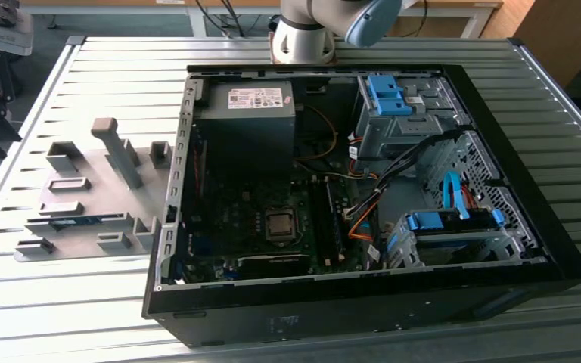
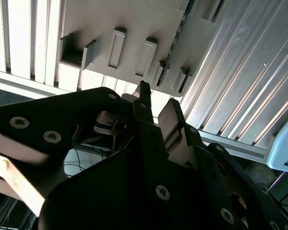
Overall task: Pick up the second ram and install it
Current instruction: 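Pick up the second ram and move it above second insertion slot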
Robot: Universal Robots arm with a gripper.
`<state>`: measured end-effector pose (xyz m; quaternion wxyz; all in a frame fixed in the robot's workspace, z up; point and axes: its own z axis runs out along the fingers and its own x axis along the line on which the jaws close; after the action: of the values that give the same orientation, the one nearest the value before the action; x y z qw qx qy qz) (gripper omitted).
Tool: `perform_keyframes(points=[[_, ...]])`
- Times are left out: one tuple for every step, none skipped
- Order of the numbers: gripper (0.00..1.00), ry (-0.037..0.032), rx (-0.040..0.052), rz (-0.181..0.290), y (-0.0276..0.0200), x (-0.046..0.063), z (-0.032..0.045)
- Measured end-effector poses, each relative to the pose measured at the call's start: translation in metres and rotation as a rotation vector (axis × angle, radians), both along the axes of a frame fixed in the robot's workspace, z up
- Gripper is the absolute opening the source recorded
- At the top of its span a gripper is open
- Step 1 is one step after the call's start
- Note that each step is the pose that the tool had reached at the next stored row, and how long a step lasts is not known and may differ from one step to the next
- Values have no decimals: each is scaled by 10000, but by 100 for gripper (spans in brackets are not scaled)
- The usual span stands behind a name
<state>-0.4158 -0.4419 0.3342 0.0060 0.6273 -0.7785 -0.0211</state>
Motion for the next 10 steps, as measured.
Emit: perform_keyframes(points=[[30,0,0,0,0,0,0],[37,-1,0,0,0,0,0],[37,0,0,0,0,0,0],[37,0,0,2,0,0,0],[37,0,-1,7,0,0,-1],[37,0,-1,26,0,0,-1],[37,-6,0,100,-1,0,-3],[37,-11,1,234,-1,0,-6],[37,-15,1,390,-1,0,-9],[37,-21,1,554,-1,0,-13]])
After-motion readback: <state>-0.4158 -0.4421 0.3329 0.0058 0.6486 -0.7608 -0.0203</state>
